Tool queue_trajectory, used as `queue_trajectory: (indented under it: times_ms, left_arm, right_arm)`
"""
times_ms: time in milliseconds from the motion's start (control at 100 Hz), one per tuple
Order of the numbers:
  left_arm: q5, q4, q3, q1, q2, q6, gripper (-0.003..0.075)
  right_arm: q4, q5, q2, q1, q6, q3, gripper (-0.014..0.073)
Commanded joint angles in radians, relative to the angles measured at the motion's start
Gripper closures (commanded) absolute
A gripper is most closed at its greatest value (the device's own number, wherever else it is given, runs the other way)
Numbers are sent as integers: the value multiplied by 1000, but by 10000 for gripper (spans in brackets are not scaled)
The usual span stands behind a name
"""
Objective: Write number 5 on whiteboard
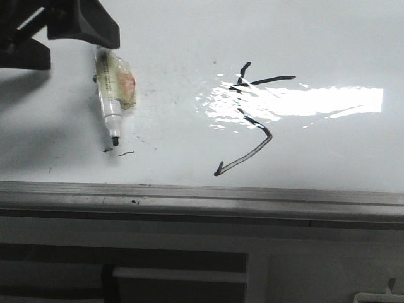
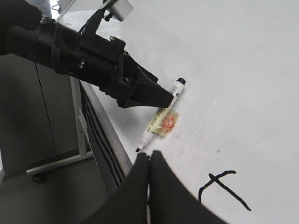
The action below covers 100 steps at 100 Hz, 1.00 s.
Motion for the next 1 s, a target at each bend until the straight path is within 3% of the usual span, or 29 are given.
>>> queue_trajectory:
  times_ms: [0, 110, 320, 500, 730, 990]
  left_arm:
    - [-51, 22, -25, 1, -57, 0, 174]
    - [-61, 22, -17, 1, -124, 58, 235]
    - [-44, 22, 89, 1, -365, 239, 517]
    - [88, 22, 234, 1, -577, 241, 742]
    - [210, 22, 339, 1, -689, 241, 741]
    - [239, 22, 365, 1, -692, 241, 741]
  right_arm:
    - [22, -69, -28, -8, 1, -24, 656]
    - [0, -63, -70, -8, 1, -23, 655]
    - [-109, -60, -259, -10, 1, 90, 652]
    - [-139, -91, -494, -51, 1, 309, 645]
    - [-139, -99, -686, -58, 1, 431, 645]
    - [-139, -99, -705, -58, 1, 435, 646]
